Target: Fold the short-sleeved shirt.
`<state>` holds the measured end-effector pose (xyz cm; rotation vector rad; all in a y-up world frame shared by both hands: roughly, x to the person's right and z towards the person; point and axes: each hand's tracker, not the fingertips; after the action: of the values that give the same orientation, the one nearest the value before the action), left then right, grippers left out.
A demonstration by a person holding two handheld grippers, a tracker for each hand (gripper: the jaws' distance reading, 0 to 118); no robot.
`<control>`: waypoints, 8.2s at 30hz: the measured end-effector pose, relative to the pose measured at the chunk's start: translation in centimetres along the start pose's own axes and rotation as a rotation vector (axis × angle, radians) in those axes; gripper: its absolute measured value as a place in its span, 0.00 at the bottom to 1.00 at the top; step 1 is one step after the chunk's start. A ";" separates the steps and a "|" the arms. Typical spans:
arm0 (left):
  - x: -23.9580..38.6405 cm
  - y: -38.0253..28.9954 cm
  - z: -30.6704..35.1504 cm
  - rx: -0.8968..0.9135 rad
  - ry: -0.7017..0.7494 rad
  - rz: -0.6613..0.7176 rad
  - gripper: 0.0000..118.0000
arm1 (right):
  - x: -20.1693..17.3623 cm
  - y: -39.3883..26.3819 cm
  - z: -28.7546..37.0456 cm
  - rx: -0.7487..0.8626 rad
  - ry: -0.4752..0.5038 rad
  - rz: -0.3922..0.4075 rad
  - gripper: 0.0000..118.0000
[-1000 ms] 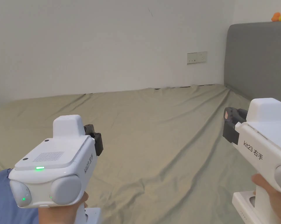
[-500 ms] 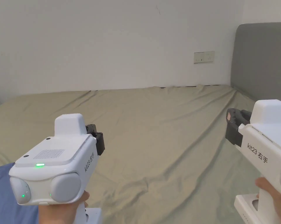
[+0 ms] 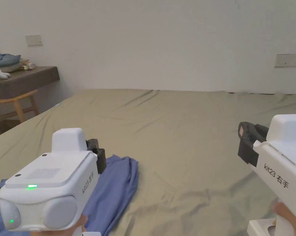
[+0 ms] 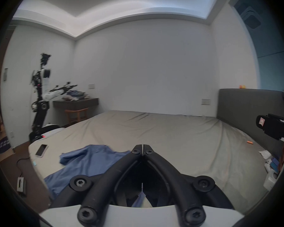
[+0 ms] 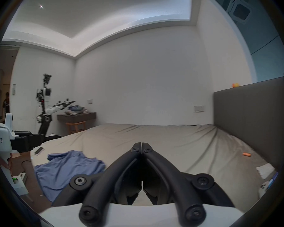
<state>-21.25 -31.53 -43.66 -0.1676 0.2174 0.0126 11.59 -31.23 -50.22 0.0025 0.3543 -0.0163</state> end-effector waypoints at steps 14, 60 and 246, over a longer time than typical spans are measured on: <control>-10.2 -3.0 -7.9 -0.351 -0.062 0.182 0.95 | -6.6 -3.7 -6.7 -0.078 0.225 -0.077 0.00; 21.0 2.6 -29.6 -0.353 -0.663 -0.215 0.02 | 10.0 -3.6 -3.3 -0.082 -0.117 -0.095 0.00; 17.8 21.8 -31.7 0.276 -0.208 -0.074 0.00 | 29.7 18.3 -17.3 0.388 -0.474 0.077 0.02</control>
<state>-11.29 -15.44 -81.60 0.1010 0.0039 -0.0733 33.75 -13.31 -76.76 0.3907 -0.1279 -0.0085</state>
